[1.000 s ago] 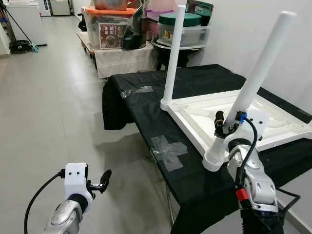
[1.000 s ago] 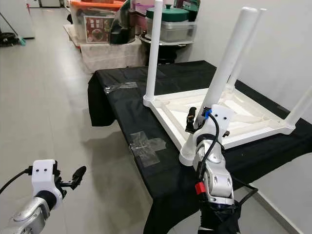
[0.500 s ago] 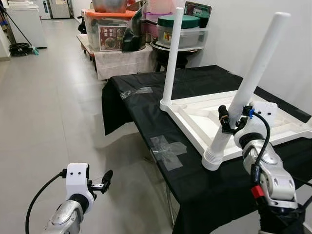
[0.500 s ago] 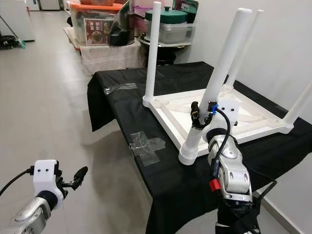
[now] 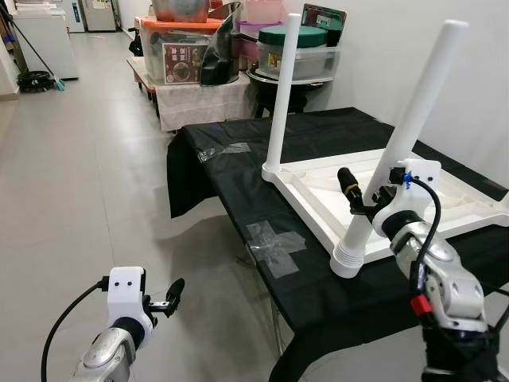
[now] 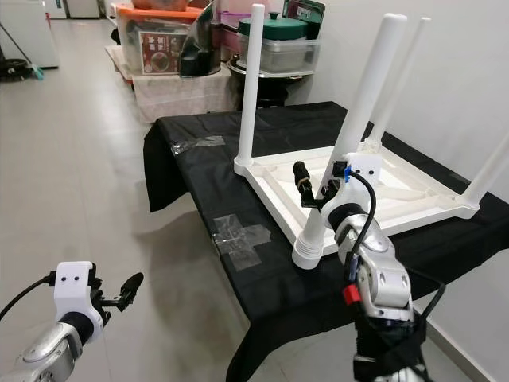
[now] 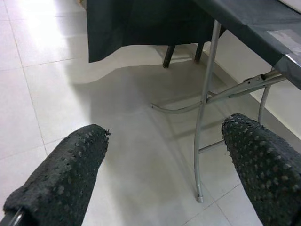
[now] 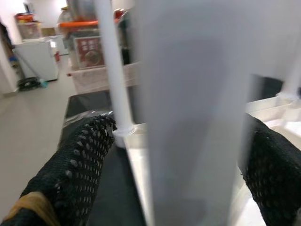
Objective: Building children table
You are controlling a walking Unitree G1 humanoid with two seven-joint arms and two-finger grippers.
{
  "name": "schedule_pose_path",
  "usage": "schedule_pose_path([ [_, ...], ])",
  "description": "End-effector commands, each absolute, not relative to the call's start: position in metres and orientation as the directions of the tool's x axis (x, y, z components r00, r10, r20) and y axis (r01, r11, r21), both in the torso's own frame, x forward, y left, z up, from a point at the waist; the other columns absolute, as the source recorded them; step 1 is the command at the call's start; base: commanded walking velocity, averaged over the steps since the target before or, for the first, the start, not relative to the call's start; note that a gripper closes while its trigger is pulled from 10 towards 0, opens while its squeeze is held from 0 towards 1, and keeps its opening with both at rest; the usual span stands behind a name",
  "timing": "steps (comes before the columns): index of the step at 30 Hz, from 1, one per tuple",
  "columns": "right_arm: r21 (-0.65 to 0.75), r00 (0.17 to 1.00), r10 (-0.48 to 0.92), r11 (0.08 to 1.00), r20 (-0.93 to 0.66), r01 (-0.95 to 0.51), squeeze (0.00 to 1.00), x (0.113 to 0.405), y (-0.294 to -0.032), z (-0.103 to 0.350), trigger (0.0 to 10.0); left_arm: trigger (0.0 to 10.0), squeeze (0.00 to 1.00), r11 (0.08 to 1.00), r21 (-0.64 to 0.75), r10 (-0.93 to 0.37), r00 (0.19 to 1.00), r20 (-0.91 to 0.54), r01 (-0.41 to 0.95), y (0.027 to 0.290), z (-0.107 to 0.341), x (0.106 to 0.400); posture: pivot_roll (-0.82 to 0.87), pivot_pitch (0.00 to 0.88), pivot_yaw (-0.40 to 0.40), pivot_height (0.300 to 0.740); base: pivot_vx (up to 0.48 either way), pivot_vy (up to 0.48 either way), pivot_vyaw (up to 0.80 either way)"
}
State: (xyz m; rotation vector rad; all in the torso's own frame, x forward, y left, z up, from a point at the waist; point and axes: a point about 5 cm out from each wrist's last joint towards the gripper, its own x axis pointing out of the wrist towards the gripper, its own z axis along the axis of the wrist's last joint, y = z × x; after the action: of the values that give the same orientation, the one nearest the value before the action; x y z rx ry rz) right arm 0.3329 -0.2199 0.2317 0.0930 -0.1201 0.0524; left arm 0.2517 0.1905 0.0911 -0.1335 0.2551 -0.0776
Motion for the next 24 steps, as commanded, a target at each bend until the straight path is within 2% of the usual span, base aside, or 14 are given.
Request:
schedule_pose_path([
  [1,0.081,0.990,0.039,0.995,0.133,-0.051,1.00,0.334,-0.224,0.234,10.0,10.0,0.00,0.989,-0.131,-0.100,0.958,-0.269,0.067,0.190,0.086,0.250,0.04,0.000,-0.056,0.740,0.000,0.000,0.00],
  [24,0.082,0.995,0.023,0.996,0.100,-0.031,1.00,0.329,-0.230,0.226,10.0,10.0,0.00,0.988,-0.130,-0.112,0.955,-0.275,0.079,0.188,0.084,0.251,0.03,0.000,-0.050,0.740,0.000,0.000,0.00],
])
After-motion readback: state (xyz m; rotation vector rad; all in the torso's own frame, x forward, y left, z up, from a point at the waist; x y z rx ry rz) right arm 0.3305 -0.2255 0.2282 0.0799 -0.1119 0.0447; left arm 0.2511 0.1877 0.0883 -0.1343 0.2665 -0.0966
